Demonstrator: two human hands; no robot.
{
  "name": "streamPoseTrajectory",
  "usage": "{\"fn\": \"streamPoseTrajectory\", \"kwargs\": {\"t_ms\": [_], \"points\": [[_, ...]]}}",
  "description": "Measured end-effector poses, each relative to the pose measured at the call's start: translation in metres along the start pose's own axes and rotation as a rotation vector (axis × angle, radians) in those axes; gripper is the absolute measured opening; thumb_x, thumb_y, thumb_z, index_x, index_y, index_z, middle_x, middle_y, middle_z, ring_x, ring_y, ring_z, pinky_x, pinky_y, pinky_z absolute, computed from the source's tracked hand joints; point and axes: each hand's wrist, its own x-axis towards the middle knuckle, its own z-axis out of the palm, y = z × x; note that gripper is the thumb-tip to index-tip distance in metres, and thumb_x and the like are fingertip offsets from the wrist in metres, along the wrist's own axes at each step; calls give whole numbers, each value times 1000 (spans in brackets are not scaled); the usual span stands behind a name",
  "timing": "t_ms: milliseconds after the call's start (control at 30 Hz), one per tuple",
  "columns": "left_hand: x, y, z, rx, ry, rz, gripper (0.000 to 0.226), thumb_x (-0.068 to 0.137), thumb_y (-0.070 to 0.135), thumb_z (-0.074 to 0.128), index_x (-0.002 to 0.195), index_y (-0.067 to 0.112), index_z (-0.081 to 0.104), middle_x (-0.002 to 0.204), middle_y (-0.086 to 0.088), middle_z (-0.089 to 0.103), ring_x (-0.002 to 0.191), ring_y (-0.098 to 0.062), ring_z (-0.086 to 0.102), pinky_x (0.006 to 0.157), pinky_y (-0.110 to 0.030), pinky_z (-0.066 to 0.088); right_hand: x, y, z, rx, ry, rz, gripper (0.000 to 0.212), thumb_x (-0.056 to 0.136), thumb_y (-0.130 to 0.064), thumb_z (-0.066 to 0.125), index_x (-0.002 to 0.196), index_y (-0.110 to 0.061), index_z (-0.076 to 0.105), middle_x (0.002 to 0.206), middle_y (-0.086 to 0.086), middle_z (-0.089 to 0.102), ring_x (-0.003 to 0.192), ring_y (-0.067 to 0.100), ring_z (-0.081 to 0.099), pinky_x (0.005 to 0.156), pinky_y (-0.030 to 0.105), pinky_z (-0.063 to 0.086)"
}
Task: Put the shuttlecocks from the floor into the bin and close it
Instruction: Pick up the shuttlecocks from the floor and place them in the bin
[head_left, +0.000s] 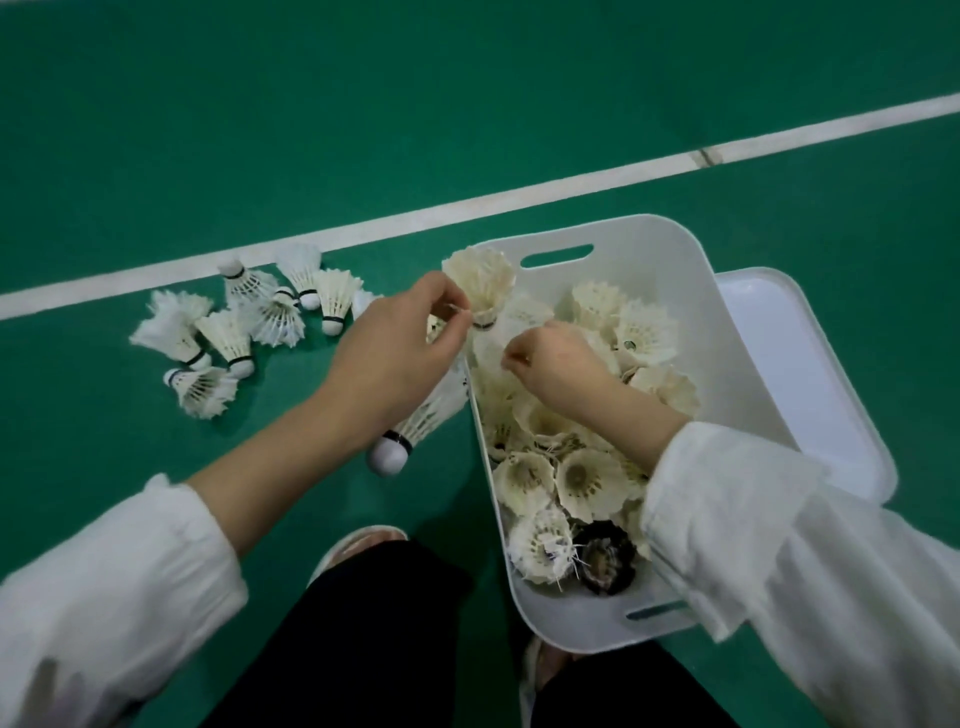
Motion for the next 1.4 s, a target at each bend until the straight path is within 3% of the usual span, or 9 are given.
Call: {"fn": "streamPoseTrajectory", "kwargs": {"t_ms": [233, 400, 567, 700, 767, 933, 1133, 1267, 1400], "points": [[2, 1, 2, -28, -24, 22, 12, 93, 36, 50, 101, 27, 54, 99, 17, 62, 50, 15, 46, 54, -19, 34, -7, 3, -9, 123, 40, 46, 40, 86, -33, 60, 124, -22, 56, 125, 3, 58, 118, 22, 51, 103, 44, 41], [-1, 4, 4, -52, -50, 63, 13, 92, 36, 51, 101, 27, 55, 99, 16, 63, 55, 14, 49, 58, -16, 35, -32, 1, -47, 372, 272, -122, 67, 85, -22, 65, 141, -30, 29, 116, -3, 57, 106, 9, 53, 88, 27, 46], [-2, 9, 4, -58, -62, 104, 14, 92, 35, 51, 104, 30, 56, 95, 17, 62, 68, 10, 52, 68, -27, 45, -26, 2, -48, 230, 243, -161, 18, 86, -23, 61, 104, -22, 65, 106, -5, 61, 100, 14, 56, 85, 40, 50], [-6, 12, -3, -63, -51, 129, 32, 94, 36, 45, 125, 31, 44, 97, 16, 58, 49, 11, 47, 54, -20, 33, -20, 11, -60, 263, 346, -61, 20, 93, -28, 53, 104, -16, 64, 107, 0, 59, 99, 17, 55, 86, 37, 48], [-8, 10, -10, -72, -10, 126, 24, 94, 35, 45, 115, 26, 50, 89, 15, 58, 47, 3, 47, 50, -15, 31, -15, 19, -63, 237, 372, 37, 27, 96, -30, 46, 110, -13, 61, 111, 3, 58, 102, 20, 55, 86, 38, 47], [-14, 2, -27, -32, 56, 190, 26, 92, 39, 46, 82, 18, 58, 71, 11, 54, 65, -1, 48, 57, -11, 34, -3, 27, -45, 46, 195, 139, 31, 98, -32, 41, 112, -14, 62, 112, 7, 63, 106, 28, 53, 88, 42, 46], [-17, -7, -26, 28, 20, 285, 9, 86, 25, 58, 88, 16, 57, 82, 7, 49, 73, 0, 48, 71, -7, 36, 13, 19, -24, 28, 22, 240, 31, 94, -37, 49, 113, -21, 66, 116, 7, 63, 119, 27, 42, 100, 47, 38], [-16, -7, -25, 56, 41, 318, 5, 87, 15, 60, 86, 11, 61, 85, 6, 50, 75, -5, 46, 72, -15, 37, 11, 21, -29, -33, -137, 248, 38, 96, -30, 47, 134, -29, 48, 137, 7, 47, 129, 28, 35, 106, 48, 32], [-13, -1, -28, 110, 108, 408, 7, 85, 11, 64, 88, 6, 66, 90, -2, 57, 85, -12, 47, 74, -11, 31, -19, 13, -62, -63, 75, 110, 55, 92, -19, 50, 143, -27, 31, 142, 7, 40, 131, 26, 36, 109, 44, 32]]}}
